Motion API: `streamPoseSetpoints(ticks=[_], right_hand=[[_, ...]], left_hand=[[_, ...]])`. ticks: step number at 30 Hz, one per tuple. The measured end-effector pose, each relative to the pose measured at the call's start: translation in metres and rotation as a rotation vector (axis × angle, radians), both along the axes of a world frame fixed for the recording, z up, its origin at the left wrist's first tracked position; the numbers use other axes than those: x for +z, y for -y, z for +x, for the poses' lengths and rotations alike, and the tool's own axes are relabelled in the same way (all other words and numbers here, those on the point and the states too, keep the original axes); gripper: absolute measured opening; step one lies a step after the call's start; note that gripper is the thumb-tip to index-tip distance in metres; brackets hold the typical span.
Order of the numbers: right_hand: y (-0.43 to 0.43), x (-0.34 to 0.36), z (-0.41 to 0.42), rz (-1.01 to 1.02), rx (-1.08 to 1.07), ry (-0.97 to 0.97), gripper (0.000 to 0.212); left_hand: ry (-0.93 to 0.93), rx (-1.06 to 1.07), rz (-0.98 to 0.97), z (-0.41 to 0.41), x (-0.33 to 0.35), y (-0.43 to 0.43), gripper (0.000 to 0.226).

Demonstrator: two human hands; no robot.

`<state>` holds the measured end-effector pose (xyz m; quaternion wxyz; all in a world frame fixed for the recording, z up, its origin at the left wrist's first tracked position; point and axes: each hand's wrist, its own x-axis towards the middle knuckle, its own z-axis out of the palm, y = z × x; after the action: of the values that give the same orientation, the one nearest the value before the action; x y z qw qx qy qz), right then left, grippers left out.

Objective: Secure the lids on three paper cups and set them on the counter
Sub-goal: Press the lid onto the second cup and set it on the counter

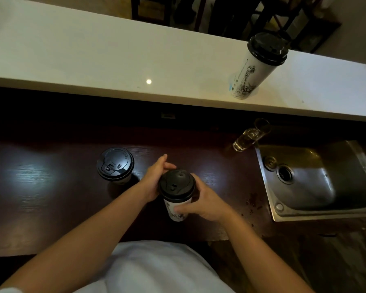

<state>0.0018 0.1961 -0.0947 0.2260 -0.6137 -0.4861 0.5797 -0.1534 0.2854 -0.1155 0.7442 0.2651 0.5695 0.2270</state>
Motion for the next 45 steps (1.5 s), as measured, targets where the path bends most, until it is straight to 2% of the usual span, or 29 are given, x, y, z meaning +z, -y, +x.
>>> streamPoseSetpoints(ticks=[2, 4, 6, 7, 8, 11, 13, 17, 24, 26, 28, 32, 34, 38, 45], right_hand=[[0.0, -0.005, -0.001, -0.003, -0.062, 0.019, 0.074], [0.0, -0.008, 0.001, -0.008, -0.105, 0.039, 0.072], [-0.001, -0.013, 0.004, 0.001, -0.126, 0.065, 0.074], [-0.001, -0.015, 0.006, 0.011, -0.138, 0.083, 0.077], [-0.003, -0.015, 0.008, 0.024, -0.15, 0.099, 0.078], [-0.009, -0.012, 0.013, 0.09, -0.19, 0.191, 0.078], [-0.017, -0.005, 0.017, 0.196, -0.23, 0.324, 0.079], [-0.037, 0.027, 0.027, 0.435, -0.175, 0.592, 0.082], [-0.065, 0.085, 0.019, 0.682, 0.186, 1.226, 0.083], [-0.072, 0.097, 0.01, 0.656, 0.293, 1.376, 0.083], [-0.075, 0.107, -0.003, 0.542, 0.38, 1.505, 0.079], [-0.078, 0.105, -0.023, 0.413, 0.557, 1.755, 0.047], [-0.078, 0.089, -0.027, 0.352, 0.713, 1.898, 0.044], [-0.08, 0.065, -0.027, 0.225, 0.807, 2.018, 0.049], [-0.078, 0.06, -0.027, 0.254, 0.822, 2.028, 0.048]], left_hand=[[-0.123, 0.085, 0.178, -0.001, -0.017, 0.001, 0.042], [-0.405, -0.119, 0.534, -0.014, -0.042, 0.008, 0.032], [-0.645, -0.361, 0.783, -0.03, -0.066, 0.02, 0.021], [-0.731, -0.454, 0.845, -0.035, -0.076, 0.027, 0.029], [-0.814, -0.54, 0.89, -0.037, -0.086, 0.032, 0.046], [-1.04, -0.855, 0.898, -0.043, -0.103, 0.045, 0.092], [-1.134, -1.011, 0.924, -0.046, -0.111, 0.05, 0.102], [-1.163, -1.029, 0.949, -0.046, -0.109, 0.05, 0.101], [-1.193, -1.02, 0.941, -0.045, -0.113, 0.051, 0.096], [-1.207, -1.037, 0.932, -0.045, -0.113, 0.052, 0.094], [-1.199, -1.025, 0.933, -0.045, -0.112, 0.051, 0.094], [-1.201, -1.04, 0.929, -0.046, -0.111, 0.051, 0.095], [-1.2, -1.047, 0.921, -0.045, -0.11, 0.051, 0.097], [-1.198, -1.037, 0.917, -0.045, -0.111, 0.05, 0.1], [-1.193, -1.032, 0.915, -0.044, -0.109, 0.05, 0.096]])
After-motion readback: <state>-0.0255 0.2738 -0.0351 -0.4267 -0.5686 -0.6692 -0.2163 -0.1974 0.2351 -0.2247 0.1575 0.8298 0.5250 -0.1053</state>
